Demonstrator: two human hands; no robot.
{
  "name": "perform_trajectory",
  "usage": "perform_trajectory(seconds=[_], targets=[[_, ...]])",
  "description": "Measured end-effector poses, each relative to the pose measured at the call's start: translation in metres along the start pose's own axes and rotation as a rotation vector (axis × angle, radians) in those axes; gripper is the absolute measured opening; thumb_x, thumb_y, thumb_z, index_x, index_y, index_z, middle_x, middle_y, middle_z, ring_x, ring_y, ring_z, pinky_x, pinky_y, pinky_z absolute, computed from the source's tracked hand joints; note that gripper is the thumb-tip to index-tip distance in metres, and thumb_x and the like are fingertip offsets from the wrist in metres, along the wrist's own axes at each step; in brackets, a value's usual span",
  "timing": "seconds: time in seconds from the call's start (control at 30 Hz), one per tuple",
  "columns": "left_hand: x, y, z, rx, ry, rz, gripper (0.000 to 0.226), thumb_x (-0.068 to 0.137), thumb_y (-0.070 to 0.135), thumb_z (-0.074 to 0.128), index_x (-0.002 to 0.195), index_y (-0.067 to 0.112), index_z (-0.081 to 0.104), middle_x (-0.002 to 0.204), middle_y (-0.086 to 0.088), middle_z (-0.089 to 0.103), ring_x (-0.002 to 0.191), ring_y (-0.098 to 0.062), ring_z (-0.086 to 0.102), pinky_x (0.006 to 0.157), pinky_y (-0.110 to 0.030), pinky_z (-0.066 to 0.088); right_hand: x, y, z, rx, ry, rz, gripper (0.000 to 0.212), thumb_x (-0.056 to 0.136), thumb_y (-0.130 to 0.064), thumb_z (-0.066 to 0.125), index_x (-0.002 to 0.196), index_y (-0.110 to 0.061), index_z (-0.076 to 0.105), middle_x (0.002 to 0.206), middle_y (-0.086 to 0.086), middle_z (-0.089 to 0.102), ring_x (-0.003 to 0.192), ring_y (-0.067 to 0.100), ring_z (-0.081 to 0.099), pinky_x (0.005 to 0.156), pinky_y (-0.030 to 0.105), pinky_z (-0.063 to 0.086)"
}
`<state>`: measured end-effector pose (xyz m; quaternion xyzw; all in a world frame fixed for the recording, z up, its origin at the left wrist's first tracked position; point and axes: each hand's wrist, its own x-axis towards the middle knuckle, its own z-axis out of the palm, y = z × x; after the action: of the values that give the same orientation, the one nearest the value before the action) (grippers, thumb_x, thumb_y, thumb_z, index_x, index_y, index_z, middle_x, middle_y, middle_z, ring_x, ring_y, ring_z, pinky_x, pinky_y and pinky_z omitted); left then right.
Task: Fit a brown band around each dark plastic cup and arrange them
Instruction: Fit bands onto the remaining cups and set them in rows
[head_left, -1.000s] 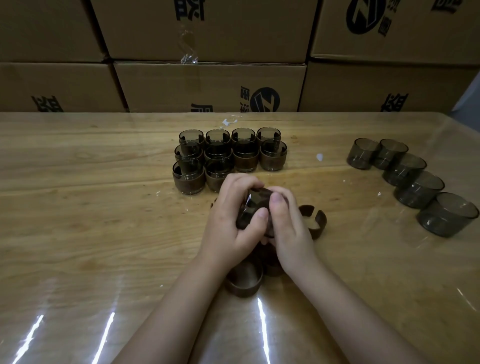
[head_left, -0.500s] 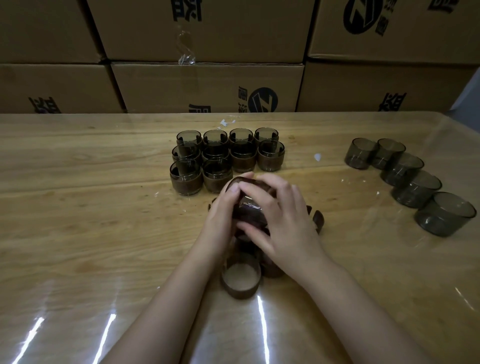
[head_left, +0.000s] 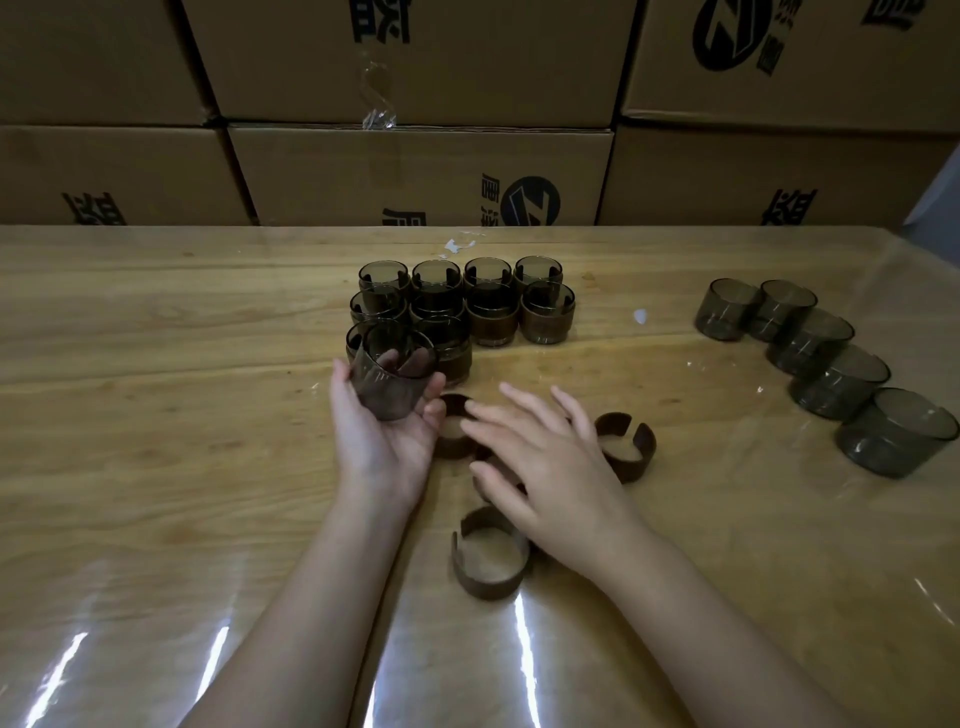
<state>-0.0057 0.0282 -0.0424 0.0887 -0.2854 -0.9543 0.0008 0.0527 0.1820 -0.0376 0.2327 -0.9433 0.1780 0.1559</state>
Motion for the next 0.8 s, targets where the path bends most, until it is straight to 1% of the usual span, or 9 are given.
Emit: perform_trajectory(seconds=[0.17,0.23,0.33,0.4,0.47,0.53,0.6,0.67,0.8], targets=[[0.0024,-0.0013,-0.0042,-0.062,-0.001,-0.030,0.047,0.094,0.056,0.039,0.097,0.014,0.060,0.084,-0.011,0.072,0.064,-0.023,0.067,0.045,-0.020,0.043,0.0013,-0.0037,0.0054,-0.090,-0.195,-0.014,0.043,0.101,-0.046,0.034,0.138,-0.031,0.048,0.156,-0.011,0.030,0.148,0.010,0.013,0.119,0.043,-0.008],[0.0015,-0.0037,-0.0046,-0.052,-0.021,-0.061,0.045,0.090,0.054,0.044,0.099,0.013,0.060,0.087,-0.012,0.071,0.067,-0.024,0.067,0.046,-0.022,0.045,0.0023,-0.0009,0.0071,-0.085,-0.246,0.034,0.045,0.101,-0.048,0.028,0.140,-0.035,0.043,0.158,-0.013,0.023,0.147,0.011,0.009,0.118,0.041,-0.007],[-0.0004,-0.0051,-0.0056,-0.073,-0.083,-0.095,0.036,0.078,0.040,0.057,0.097,0.010,0.062,0.094,-0.017,0.070,0.076,-0.028,0.069,0.051,-0.025,0.050,0.0034,0.0015,0.0079,-0.068,-0.250,0.055,0.042,0.102,-0.043,0.028,0.140,-0.035,0.044,0.150,-0.014,0.033,0.140,0.012,0.021,0.117,0.039,0.001],[-0.0010,-0.0033,-0.0063,-0.108,-0.152,-0.098,0.031,0.073,0.027,0.069,0.095,0.006,0.068,0.100,-0.019,0.069,0.091,-0.035,0.069,0.067,-0.031,0.059,0.0035,0.0008,0.0082,-0.075,-0.223,0.051,0.041,0.102,-0.041,0.029,0.139,-0.033,0.046,0.143,-0.013,0.039,0.133,0.013,0.029,0.116,0.036,0.005],[-0.0016,-0.0012,-0.0056,-0.108,-0.211,-0.085,0.047,0.059,0.016,0.085,0.102,0.003,0.068,0.108,-0.020,0.067,0.105,-0.039,0.065,0.088,-0.040,0.057,0.0032,0.0003,0.0090,-0.054,-0.205,0.063,0.041,0.102,-0.039,0.031,0.139,-0.031,0.047,0.139,-0.011,0.041,0.129,0.014,0.034,0.116,0.036,0.009],[-0.0007,0.0005,-0.0049,-0.091,-0.239,-0.086,0.080,0.046,0.015,0.093,0.117,0.005,0.057,0.116,-0.020,0.062,0.111,-0.039,0.062,0.094,-0.043,0.054,0.0030,0.0009,0.0092,0.013,-0.177,0.083,0.040,0.102,-0.037,0.036,0.138,-0.028,0.050,0.136,-0.010,0.043,0.129,0.012,0.037,0.118,0.035,0.015],[0.0001,0.0007,-0.0054,-0.088,-0.241,-0.074,0.085,0.044,0.018,0.095,0.118,0.005,0.054,0.115,-0.020,0.063,0.108,-0.037,0.064,0.088,-0.041,0.056,0.0025,0.0012,0.0081,0.080,-0.128,0.099,0.037,0.101,-0.034,0.042,0.135,-0.026,0.054,0.132,-0.010,0.044,0.126,0.009,0.040,0.115,0.032,0.024],[0.0000,0.0005,-0.0052,-0.035,-0.200,-0.047,0.072,0.056,0.031,0.089,0.115,0.006,0.057,0.111,-0.019,0.068,0.098,-0.032,0.069,0.079,-0.035,0.059,0.0017,0.0013,0.0068,0.156,-0.035,0.125,0.032,0.098,-0.028,0.050,0.128,-0.021,0.060,0.126,-0.009,0.048,0.116,0.009,0.047,0.105,0.030,0.037],[0.0000,-0.0013,-0.0039,0.207,-0.123,0.049,0.050,0.081,0.052,0.052,0.118,0.019,0.057,0.110,-0.006,0.070,0.080,-0.014,0.063,0.060,-0.022,0.046,0.0004,0.0022,0.0056,0.266,0.136,0.155,0.022,0.091,-0.020,0.064,0.112,-0.015,0.067,0.116,-0.009,0.051,0.106,0.005,0.052,0.091,0.024,0.046]])
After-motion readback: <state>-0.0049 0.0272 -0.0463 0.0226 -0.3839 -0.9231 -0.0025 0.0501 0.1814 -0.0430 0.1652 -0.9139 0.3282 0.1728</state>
